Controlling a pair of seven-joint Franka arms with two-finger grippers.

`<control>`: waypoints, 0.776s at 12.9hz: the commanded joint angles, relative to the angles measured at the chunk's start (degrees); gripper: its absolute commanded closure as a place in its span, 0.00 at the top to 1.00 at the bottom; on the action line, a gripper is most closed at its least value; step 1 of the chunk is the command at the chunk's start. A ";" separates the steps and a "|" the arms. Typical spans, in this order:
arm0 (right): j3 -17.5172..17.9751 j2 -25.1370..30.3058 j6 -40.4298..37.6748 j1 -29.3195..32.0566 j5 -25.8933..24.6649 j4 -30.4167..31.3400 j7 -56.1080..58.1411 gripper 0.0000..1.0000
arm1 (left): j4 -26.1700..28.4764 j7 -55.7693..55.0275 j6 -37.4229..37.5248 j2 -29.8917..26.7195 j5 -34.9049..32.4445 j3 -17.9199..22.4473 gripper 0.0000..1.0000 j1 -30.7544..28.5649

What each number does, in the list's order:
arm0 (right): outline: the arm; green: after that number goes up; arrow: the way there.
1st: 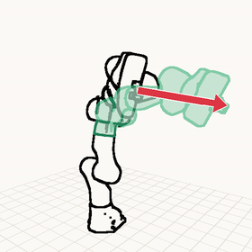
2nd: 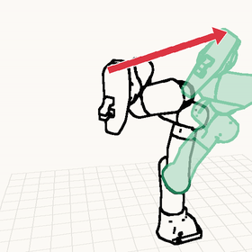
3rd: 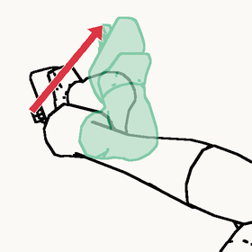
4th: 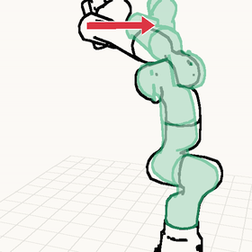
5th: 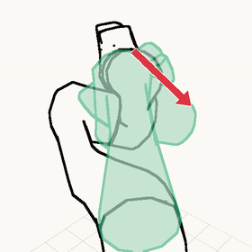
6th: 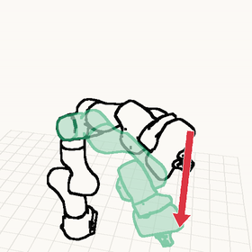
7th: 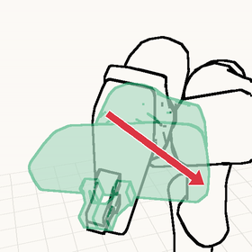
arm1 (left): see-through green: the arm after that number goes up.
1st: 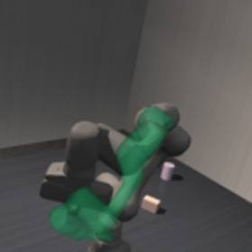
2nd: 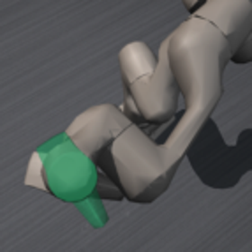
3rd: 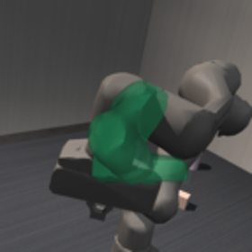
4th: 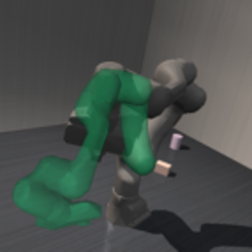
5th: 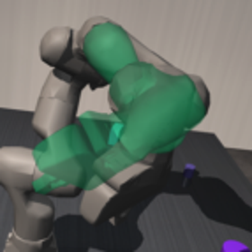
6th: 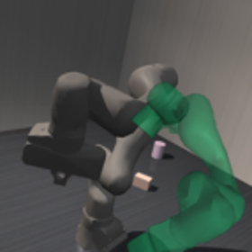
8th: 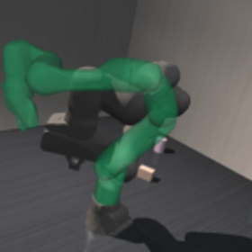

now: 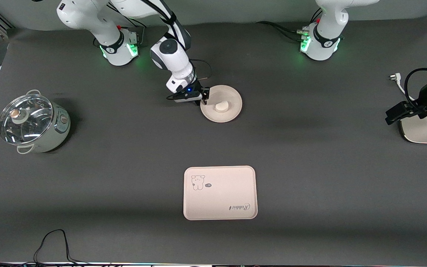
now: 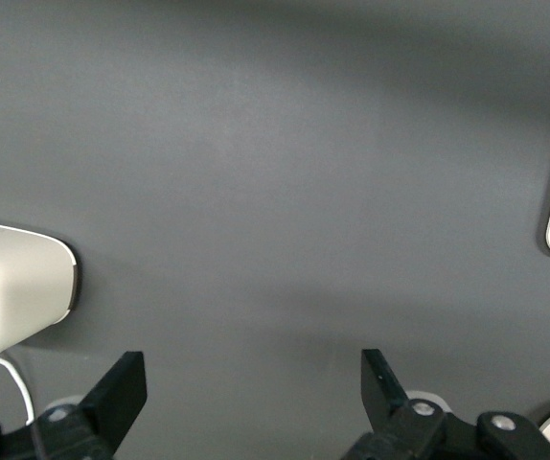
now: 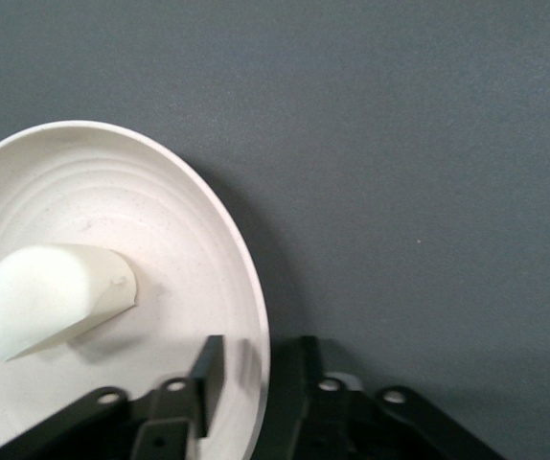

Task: Place bun in plate and plate on tray
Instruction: 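Grasp the rim of the white plate with the right gripper, then lift the plate with the right gripper and carry it onto the tray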

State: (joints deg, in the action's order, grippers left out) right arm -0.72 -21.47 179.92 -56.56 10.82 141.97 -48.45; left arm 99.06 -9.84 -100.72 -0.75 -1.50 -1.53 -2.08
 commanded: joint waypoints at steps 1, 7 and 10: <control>-0.08 -0.41 0.16 -0.13 0.96 -0.91 -0.07 0.05 | -1.06 0.87 0.97 0.40 0.44 0.04 1.00 0.06; -0.16 0.37 -0.01 0.31 0.96 -0.82 0.28 0.00 | -0.97 0.87 0.97 0.49 0.44 0.04 1.00 0.24; -0.16 9.04 -9.90 4.42 0.87 -0.91 2.38 0.00 | -0.97 0.87 0.97 0.49 0.44 0.04 1.00 0.32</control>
State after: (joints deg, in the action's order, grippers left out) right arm -0.84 -19.72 177.56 -55.27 10.82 140.87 -48.38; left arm 99.06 -9.81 -100.70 -0.61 -1.47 -1.64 -2.08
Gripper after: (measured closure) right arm 0.960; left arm 0.000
